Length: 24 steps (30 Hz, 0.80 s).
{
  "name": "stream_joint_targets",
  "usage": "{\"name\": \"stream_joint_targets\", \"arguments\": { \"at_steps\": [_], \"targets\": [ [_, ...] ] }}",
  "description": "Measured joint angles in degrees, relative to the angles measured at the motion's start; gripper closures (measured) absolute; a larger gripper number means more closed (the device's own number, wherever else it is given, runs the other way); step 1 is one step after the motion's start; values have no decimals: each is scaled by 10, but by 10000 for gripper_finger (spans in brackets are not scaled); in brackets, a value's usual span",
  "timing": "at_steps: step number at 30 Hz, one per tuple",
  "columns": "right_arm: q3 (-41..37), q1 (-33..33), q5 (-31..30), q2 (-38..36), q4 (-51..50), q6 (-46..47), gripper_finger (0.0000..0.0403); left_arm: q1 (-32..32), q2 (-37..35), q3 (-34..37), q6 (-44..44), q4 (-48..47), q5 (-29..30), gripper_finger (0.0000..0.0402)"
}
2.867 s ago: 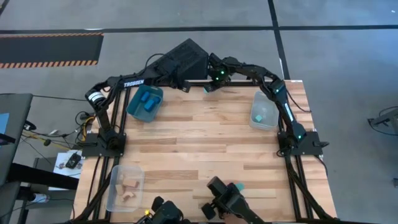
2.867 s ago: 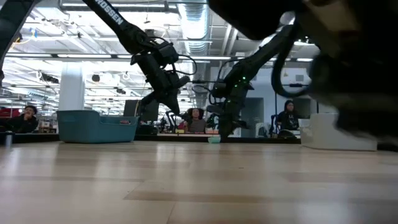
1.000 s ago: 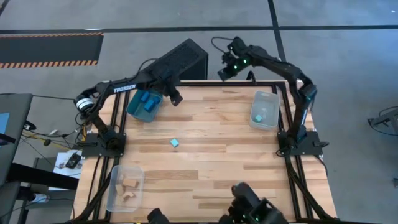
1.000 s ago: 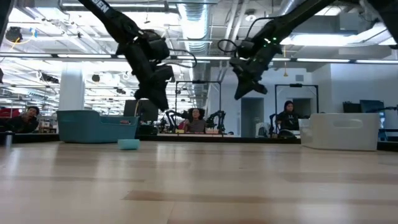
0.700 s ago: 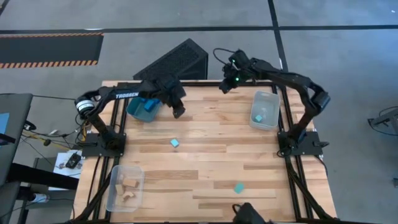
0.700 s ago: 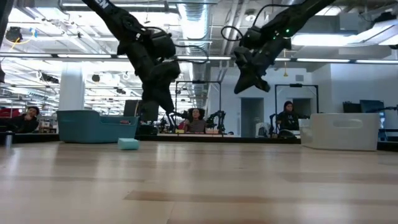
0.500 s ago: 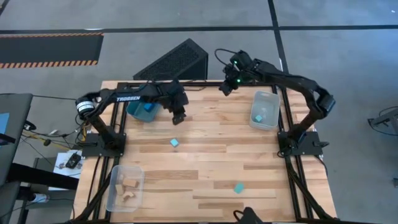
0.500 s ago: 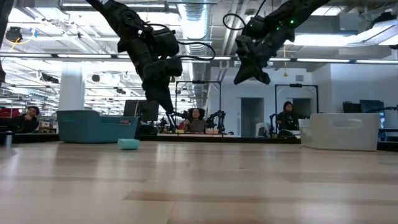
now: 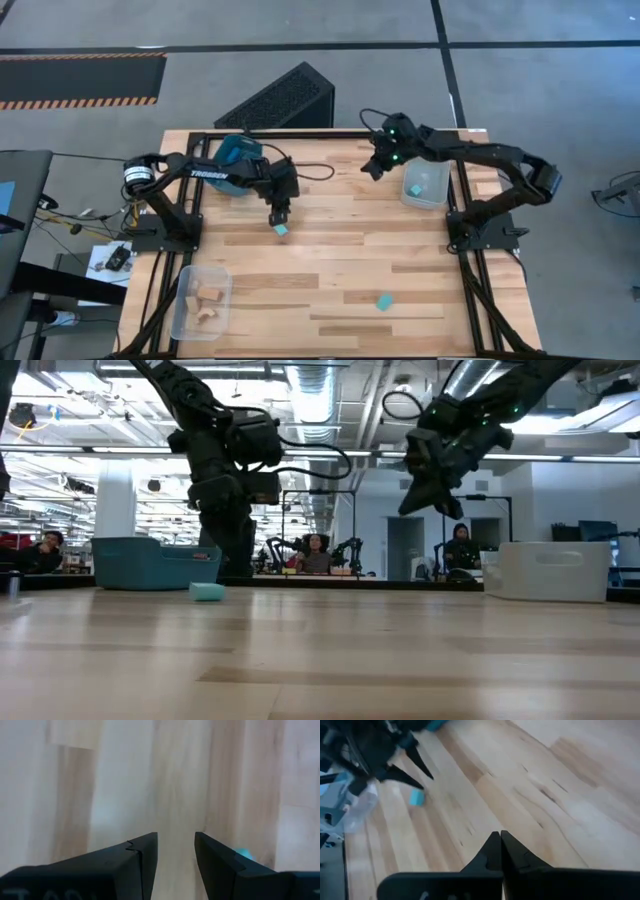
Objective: Sort & place blocks by color
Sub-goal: Put the top light blue block into the gray bin
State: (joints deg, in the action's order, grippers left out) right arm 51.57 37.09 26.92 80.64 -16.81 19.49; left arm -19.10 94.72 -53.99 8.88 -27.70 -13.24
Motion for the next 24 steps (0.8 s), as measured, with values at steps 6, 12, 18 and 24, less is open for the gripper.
{"name": "stream_joint_targets", "arguments": {
  "at_steps": [6, 12, 18, 24],
  "targets": [
    [0, -23, -7, -32, 1, 7, 397, 26, 0, 0, -18, -2, 4, 284],
    [0, -29, -14, -35, 6, 24, 391, 28, 0, 0, -57, -2, 17, 242],
    [32, 9, 7, -34, 196, 86, 354, 29, 0, -22, -104, -53, 67, 166],
    [78, 52, 89, -43, 334, 119, 336, 29, 0, -29, -167, -122, 98, 129]
  ]
}}
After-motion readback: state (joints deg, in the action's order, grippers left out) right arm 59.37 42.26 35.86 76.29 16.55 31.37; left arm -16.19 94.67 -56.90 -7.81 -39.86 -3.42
